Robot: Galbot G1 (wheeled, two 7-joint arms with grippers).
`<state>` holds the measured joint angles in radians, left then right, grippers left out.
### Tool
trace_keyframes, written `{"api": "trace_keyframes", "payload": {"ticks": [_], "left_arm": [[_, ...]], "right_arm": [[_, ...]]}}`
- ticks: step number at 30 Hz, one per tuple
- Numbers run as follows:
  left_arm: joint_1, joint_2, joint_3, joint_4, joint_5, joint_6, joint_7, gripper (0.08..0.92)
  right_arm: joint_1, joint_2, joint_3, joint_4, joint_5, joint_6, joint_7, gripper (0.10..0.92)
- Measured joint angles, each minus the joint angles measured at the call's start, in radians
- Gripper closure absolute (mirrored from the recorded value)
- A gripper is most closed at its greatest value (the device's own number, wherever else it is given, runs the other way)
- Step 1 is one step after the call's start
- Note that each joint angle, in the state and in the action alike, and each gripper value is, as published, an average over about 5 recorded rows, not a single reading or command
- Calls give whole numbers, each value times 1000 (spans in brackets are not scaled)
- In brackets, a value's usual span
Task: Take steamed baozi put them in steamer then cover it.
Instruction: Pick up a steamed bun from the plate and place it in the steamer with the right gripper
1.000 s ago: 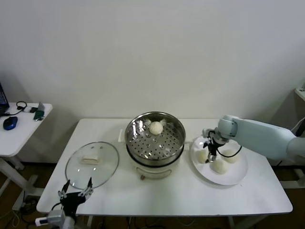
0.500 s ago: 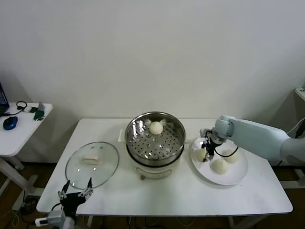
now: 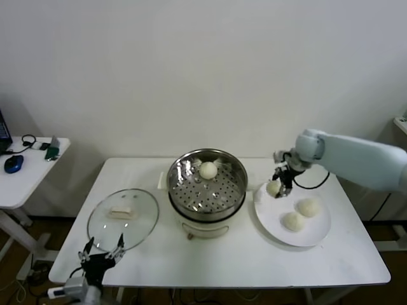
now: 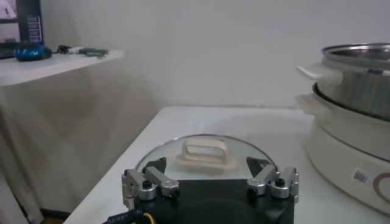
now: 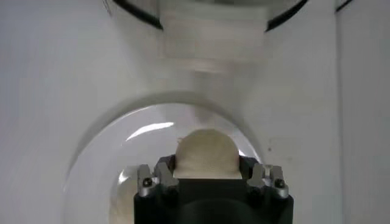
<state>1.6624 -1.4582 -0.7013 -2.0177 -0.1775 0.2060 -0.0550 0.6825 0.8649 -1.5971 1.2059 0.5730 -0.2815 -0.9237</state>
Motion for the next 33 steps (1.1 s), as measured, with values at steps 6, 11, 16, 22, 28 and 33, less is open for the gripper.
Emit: {"api": "trace_keyframes", "payload": {"ticks": [6,11,16,22,28,33], "left_arm": [[1,4,2,-10,0,1,1,177],[4,4,1,-19,-2,2,1,177],[5,4,-3,-31,-4,6,1,177],[4,2,-6,-35,-5,8,1,177],[6,2,-11,-39,-6,9,2,177],[8,5,-14,-38,-7,9,2,177]], "right_arm": [[183,18,-24,109,113,-21,-8,347],[254,69,-6,170,189,-49,8,347],[263,152,11,195,226,-81,42,347],[216,269,17,178,226,-106,84,347],[131,371,34,111,192,-117,113,347],[50,439,47,45,152,-120,128,347]]}}
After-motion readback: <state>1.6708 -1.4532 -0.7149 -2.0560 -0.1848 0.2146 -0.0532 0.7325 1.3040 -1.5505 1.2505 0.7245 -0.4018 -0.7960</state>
